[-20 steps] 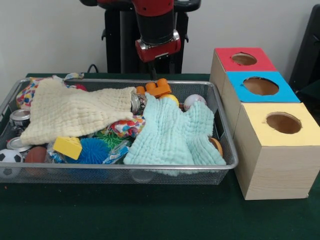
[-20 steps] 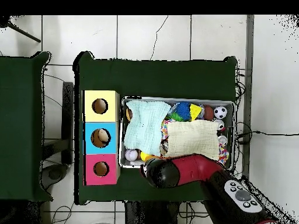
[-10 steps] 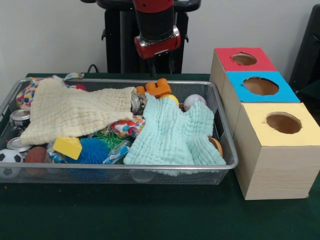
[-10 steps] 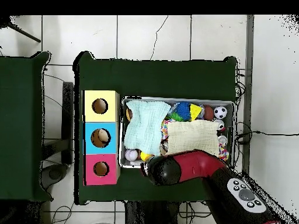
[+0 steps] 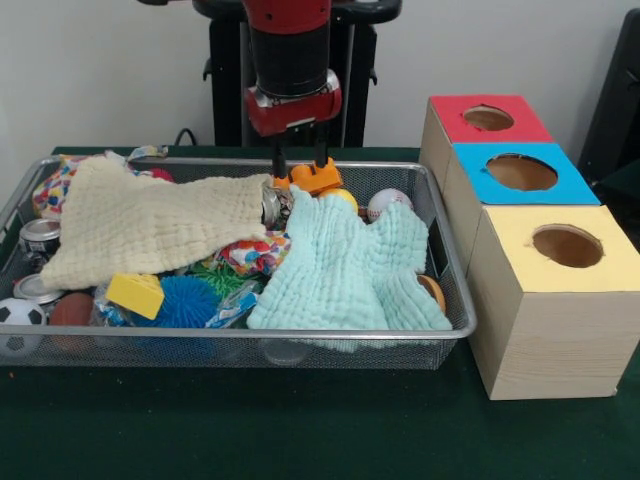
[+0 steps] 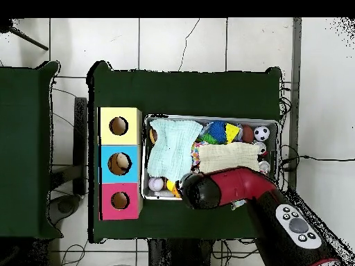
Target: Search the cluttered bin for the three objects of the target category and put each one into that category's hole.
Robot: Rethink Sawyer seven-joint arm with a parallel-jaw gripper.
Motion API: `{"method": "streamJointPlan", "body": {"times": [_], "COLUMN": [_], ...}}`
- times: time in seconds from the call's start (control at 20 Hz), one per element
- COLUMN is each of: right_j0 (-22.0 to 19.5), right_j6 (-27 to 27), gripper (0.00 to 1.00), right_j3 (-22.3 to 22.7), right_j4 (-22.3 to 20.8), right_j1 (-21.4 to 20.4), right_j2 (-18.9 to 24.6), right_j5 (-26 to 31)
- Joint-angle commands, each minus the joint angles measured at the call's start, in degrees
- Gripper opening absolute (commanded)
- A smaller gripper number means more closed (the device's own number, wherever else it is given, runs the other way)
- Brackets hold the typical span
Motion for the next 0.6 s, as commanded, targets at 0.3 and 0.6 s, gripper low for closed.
{"method": "streamJointPlan", "body": {"times": [0.3, 0.6], "right_j0": [-1.64, 2.12], "right_j6": [-15.92, -11.30], "gripper": [1.00, 1.00], "right_j3": [-14.88, -15.09], "right_j4": [-5.64, -12.86], "right_j1": [7.06, 9.56], "right_j2": [4.11, -0.20], "right_j5": [8.20, 3.04]}}
